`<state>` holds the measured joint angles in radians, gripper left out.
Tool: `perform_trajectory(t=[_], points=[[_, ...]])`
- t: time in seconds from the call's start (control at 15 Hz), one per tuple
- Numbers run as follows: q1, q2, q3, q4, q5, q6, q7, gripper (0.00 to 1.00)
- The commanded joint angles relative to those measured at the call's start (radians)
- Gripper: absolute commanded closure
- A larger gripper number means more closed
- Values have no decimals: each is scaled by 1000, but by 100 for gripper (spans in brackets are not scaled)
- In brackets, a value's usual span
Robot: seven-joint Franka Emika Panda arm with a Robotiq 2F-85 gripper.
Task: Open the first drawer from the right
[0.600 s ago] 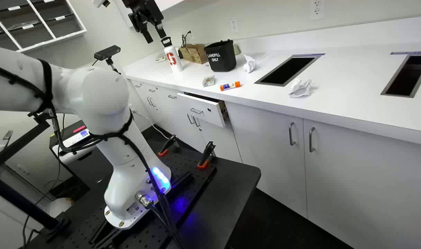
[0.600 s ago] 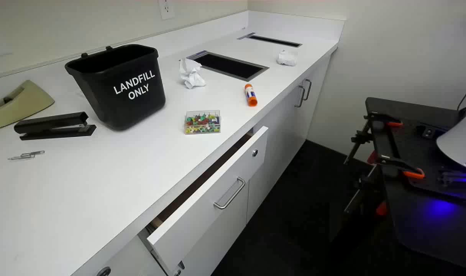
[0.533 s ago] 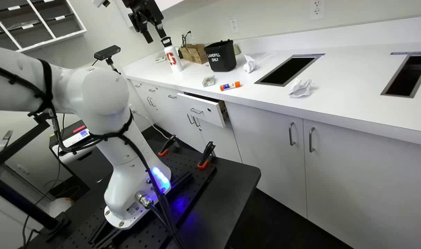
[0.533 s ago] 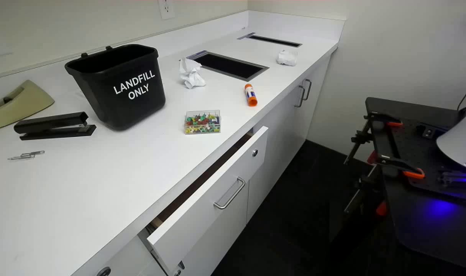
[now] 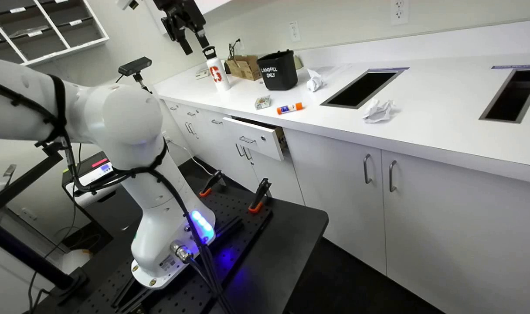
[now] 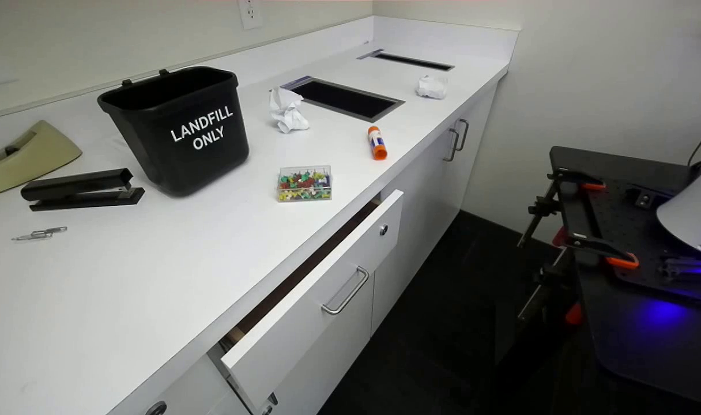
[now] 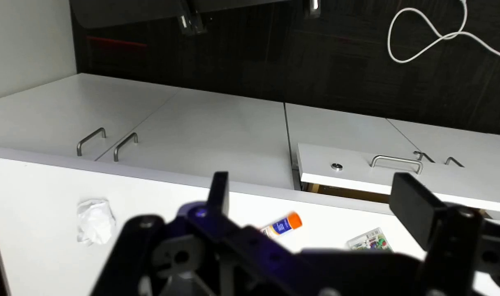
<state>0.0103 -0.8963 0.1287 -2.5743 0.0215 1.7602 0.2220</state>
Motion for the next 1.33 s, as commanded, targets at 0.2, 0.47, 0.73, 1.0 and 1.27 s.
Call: perform_trajectory(t=[0.2, 0.47, 0.73, 1.0, 1.27], points=[[46, 141, 135, 20, -36, 87, 9, 0], [74, 275, 211, 15, -88, 195, 18, 0], [95, 429, 258, 13, -169, 289, 43, 0], [128, 461, 242, 1, -214, 295, 62, 0], [131, 496, 245, 6, -225, 305, 72, 0]])
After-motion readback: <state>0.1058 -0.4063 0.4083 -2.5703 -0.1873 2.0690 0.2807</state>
